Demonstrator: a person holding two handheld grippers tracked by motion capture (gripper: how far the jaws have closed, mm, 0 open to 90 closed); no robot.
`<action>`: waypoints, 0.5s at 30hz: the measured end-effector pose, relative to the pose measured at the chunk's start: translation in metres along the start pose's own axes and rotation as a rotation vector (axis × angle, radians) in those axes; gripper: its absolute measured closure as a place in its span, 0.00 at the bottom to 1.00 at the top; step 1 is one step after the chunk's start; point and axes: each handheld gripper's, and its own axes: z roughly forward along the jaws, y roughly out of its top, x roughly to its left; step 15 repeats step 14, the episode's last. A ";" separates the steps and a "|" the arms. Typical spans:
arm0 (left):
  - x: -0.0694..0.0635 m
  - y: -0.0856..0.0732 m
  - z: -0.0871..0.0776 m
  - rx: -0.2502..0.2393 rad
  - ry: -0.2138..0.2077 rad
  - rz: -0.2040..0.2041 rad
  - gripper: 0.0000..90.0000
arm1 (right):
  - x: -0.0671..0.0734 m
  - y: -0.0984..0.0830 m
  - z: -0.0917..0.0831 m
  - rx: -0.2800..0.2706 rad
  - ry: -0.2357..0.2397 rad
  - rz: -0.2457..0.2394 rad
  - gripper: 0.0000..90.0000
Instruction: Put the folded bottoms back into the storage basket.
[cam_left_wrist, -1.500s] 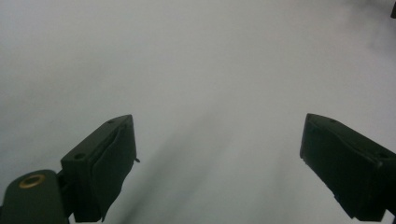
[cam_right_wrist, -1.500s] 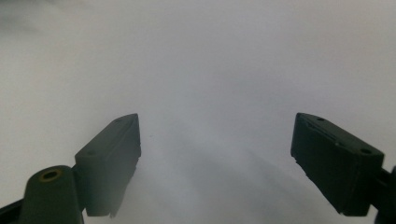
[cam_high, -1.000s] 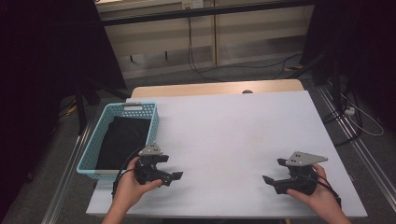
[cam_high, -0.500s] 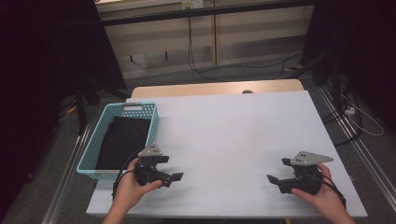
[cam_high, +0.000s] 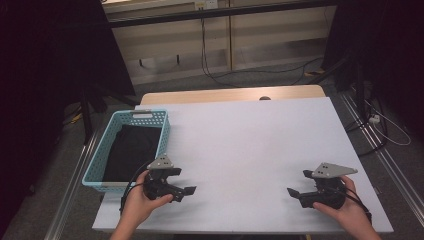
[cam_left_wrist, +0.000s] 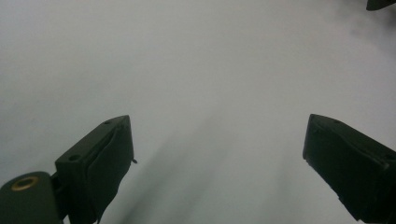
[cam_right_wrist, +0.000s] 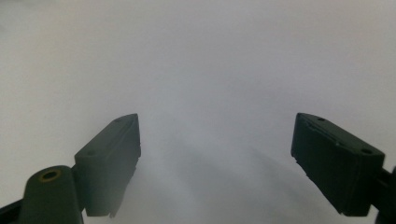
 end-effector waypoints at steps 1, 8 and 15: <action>0.000 0.000 0.000 -0.001 0.001 0.001 0.10 | 0.000 0.000 0.000 0.000 -0.001 0.000 0.17; 0.000 0.000 0.000 0.007 0.001 0.005 0.10 | -0.001 -0.001 0.001 0.005 -0.002 -0.004 0.17; 0.000 0.001 0.001 0.005 0.004 0.003 0.10 | -0.001 -0.002 0.002 0.014 0.000 -0.011 0.17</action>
